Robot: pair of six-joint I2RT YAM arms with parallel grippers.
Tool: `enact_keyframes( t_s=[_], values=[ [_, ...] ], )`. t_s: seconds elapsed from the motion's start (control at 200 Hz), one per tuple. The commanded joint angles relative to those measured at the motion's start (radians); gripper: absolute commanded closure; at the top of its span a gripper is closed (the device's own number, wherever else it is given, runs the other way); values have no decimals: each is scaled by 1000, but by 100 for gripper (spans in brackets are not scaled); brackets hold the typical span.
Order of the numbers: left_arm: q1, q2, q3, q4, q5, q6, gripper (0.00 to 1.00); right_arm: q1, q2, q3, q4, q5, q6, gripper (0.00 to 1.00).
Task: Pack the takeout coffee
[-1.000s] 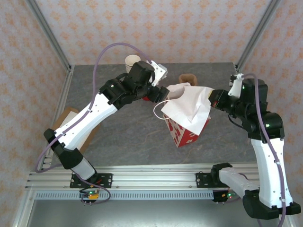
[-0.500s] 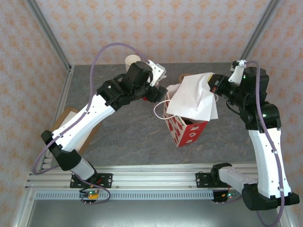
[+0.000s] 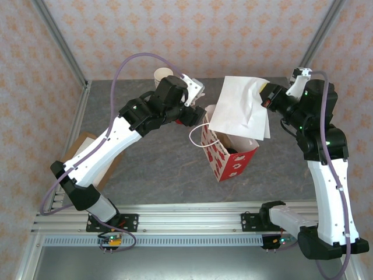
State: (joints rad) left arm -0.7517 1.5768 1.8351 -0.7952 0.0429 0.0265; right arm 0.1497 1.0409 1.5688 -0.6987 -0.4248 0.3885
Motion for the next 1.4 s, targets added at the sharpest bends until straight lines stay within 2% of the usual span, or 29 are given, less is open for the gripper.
enact_keyframes(
  t_s=[0.0, 0.45, 0.611, 0.866, 1.021, 1.171, 1.266, 1.391],
  values=[
    [8, -32, 4, 17, -26, 14, 26, -4, -3, 33, 46, 25, 9, 100],
    [11, -32, -1, 19, -27, 13, 26, -5, 10, 39, 53, 31, 10, 100],
    [12, -38, -14, 22, -28, 9, 26, 3, 12, -25, 116, -50, 71, 100],
    [15, -40, -23, 26, -26, 7, 26, 138, -23, -126, 219, -22, 169, 100],
    [17, -45, -40, 38, -24, 4, 26, 187, -64, -250, 277, -2, 213, 100],
    [17, -50, -54, 41, -17, 3, 27, 191, -148, -408, 244, 37, 204, 100],
    [17, -55, -65, 48, -14, 1, 26, 191, -195, -453, 148, 50, 156, 100],
    [17, -57, -74, 49, -11, -4, 26, 190, -222, -433, -28, 58, 68, 91]
  ],
)
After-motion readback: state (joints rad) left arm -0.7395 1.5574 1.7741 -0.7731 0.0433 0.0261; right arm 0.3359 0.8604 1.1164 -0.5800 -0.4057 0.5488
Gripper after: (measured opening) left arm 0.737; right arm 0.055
